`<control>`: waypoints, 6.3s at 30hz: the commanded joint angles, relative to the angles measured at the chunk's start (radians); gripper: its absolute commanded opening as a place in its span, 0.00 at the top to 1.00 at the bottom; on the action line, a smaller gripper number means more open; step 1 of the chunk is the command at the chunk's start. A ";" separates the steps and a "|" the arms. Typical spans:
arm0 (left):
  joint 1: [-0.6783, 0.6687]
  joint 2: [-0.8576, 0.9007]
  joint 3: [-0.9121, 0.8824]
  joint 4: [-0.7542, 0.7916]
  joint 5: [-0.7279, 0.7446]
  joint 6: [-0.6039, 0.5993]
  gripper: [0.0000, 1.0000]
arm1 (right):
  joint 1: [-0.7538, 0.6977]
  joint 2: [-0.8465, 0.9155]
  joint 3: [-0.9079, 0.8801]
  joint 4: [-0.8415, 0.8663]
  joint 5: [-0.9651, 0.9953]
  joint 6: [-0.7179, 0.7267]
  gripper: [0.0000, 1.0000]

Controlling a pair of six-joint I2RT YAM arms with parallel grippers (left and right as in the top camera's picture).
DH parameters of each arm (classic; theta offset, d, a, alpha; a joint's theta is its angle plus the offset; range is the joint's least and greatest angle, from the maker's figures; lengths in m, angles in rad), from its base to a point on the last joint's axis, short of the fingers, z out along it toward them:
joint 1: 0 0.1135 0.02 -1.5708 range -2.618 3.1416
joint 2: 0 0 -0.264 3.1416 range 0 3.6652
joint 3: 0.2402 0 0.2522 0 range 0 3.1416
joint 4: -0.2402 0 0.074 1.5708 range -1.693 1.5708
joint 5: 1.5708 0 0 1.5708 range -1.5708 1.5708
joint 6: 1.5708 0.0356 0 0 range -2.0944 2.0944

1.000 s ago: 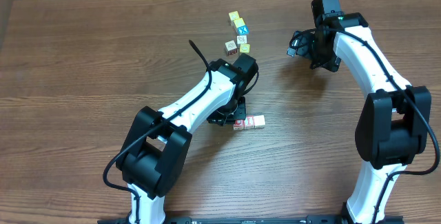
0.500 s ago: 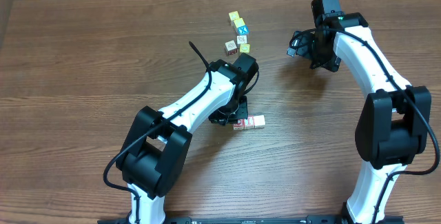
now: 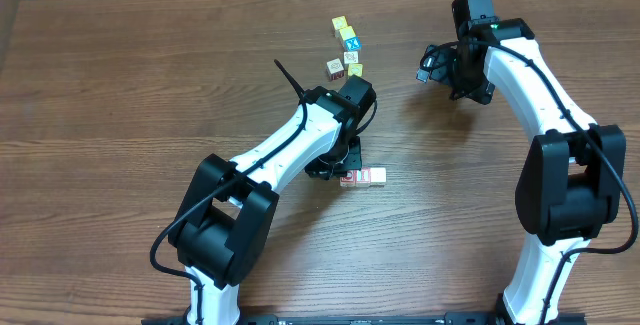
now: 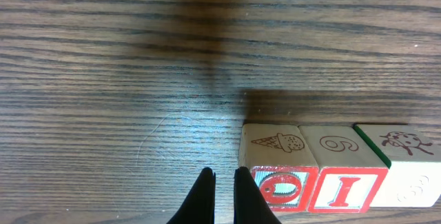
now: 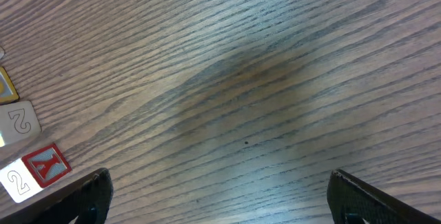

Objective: Flip 5 blocks
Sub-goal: 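Lift the left gripper and retract the left arm to the upper left, then move the right gripper over the cluster and grasp the '2' block, then carry the '2' block with the right gripper toward the front row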

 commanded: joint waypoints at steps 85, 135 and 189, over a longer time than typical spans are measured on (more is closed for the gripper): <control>0.495 -0.095 0.161 -0.180 -0.019 0.073 0.00 | 0.349 0.168 0.002 0.302 0.138 -0.060 0.31; 0.495 -0.095 0.161 -0.180 -0.019 0.074 0.00 | 0.333 0.097 -0.117 0.469 0.134 -0.134 0.47; 0.495 -0.095 0.161 -0.180 -0.019 0.073 0.00 | 0.333 -0.504 -0.307 -0.227 0.103 0.137 0.78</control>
